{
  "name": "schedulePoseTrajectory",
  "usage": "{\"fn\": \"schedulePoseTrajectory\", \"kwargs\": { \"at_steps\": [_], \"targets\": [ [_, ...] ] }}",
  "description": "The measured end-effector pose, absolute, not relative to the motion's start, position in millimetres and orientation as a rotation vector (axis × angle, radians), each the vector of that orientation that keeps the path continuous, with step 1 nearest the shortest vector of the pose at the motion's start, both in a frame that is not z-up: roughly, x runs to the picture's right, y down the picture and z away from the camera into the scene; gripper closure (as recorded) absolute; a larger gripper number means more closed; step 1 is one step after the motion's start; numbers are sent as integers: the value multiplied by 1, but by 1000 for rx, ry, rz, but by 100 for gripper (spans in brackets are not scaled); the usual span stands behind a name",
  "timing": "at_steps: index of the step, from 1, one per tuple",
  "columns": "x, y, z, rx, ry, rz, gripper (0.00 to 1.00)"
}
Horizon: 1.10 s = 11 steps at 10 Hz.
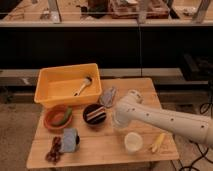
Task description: Place fork in paper cup
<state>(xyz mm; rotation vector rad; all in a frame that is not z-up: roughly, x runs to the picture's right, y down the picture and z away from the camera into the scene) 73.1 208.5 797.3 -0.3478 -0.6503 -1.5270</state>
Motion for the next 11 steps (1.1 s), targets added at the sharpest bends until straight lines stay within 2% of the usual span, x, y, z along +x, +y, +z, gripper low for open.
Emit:
{"fn": "schedulePoseTrajectory", "kwargs": {
  "at_steps": [4, 9, 11],
  "targets": [
    [106, 195, 791, -344, -621, -1465, 89],
    [108, 188, 791, -311, -642, -1432, 89],
    [102, 188, 792, -300, -645, -1443, 81]
  ]
}}
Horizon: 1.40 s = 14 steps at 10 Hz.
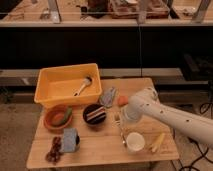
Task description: Place fork in paper cup
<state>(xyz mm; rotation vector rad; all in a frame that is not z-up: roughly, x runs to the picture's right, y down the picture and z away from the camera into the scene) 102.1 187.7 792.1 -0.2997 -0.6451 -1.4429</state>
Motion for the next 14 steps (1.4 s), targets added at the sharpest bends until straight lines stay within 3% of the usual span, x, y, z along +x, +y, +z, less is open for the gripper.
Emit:
{"fn": "schedulePoseTrajectory", "kwargs": {
  "at_steps": [5, 6, 13, 14],
  "targets": [
    [87, 197, 811, -298, -621, -1563, 28],
    [87, 198, 815, -297, -626, -1574, 23],
    [82, 220, 841, -351, -684, -1624, 20],
    [80, 222, 841, -354, -688, -1629, 27]
  ]
}}
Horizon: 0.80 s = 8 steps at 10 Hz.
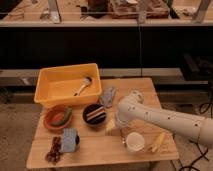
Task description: Place fork in paper cup
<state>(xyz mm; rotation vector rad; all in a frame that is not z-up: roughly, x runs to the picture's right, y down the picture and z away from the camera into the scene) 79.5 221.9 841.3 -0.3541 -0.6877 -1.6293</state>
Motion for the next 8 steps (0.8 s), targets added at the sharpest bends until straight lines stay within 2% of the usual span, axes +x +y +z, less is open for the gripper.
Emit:
{"fn": "schedulePoseTrajectory", "kwargs": {
  "at_steps": [3, 4, 8],
  "targets": [
    [77, 224, 840, -361, -691, -1638, 56],
    [77, 224, 840, -362, -689, -1639, 61],
    [73, 219, 836, -355, -690, -1641, 62]
  ]
}}
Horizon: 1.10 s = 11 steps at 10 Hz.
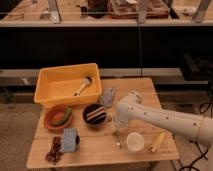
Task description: Place fork in paper cup
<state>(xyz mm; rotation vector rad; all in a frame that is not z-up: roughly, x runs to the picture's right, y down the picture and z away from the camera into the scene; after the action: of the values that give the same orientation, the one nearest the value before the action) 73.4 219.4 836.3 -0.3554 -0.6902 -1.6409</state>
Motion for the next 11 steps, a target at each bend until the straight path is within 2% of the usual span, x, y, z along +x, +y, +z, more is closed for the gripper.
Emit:
{"fn": "schedulePoseTrajectory", "kwargs": {
  "at_steps": [5, 7, 8, 9, 11],
  "targets": [
    [73, 223, 834, -377, -682, -1652, 62],
    [73, 221, 832, -379, -677, -1653, 74],
    [72, 220, 831, -382, -676, -1654, 85],
    [72, 221, 832, -385, -677, -1653, 88],
    [71, 222, 834, -396, -678, -1656, 88]
  ]
}}
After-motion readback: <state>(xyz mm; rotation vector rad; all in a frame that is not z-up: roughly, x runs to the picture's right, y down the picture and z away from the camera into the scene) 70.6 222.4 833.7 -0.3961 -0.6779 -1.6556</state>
